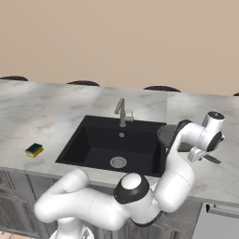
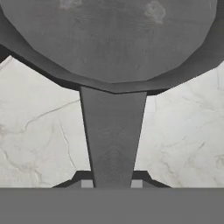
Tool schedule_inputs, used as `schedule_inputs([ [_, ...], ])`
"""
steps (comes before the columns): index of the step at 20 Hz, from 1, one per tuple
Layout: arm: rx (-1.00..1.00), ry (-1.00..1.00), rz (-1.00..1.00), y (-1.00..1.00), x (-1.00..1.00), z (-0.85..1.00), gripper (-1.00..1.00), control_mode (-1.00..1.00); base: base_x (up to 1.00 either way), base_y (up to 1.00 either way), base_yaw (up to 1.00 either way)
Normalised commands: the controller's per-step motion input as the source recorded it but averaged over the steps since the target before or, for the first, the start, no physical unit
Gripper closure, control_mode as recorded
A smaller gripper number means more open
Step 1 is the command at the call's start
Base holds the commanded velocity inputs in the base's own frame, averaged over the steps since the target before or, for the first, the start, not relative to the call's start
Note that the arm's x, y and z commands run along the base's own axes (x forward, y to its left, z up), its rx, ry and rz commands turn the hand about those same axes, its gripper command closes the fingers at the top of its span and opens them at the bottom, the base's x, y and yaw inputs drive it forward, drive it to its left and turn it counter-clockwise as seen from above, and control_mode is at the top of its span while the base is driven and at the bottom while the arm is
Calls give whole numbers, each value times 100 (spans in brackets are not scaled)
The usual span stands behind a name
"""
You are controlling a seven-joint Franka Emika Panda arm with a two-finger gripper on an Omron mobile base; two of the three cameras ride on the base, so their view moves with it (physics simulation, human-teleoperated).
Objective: Pick the pan and sponge and place them into the sink. Then turn on the water.
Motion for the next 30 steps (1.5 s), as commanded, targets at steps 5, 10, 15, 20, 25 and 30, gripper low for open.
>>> schedule_inputs([
  [5, -1, 0, 22, 60, -19, 5, 100, -100, 0, 0, 0],
  [10, -1, 0, 20, 71, -19, 0, 100, -100, 0, 0, 0],
  [15, 0, 0, 10, 74, -9, 0, 100, -100, 0, 0, 0],
  [20, -1, 0, 1, 69, 0, 0, 100, -100, 0, 0, 0],
  [25, -1, 0, 0, 67, 0, 0, 100, -100, 0, 0, 0],
  [30, -1, 0, 0, 55, 0, 0, 100, -100, 0, 0, 0],
])
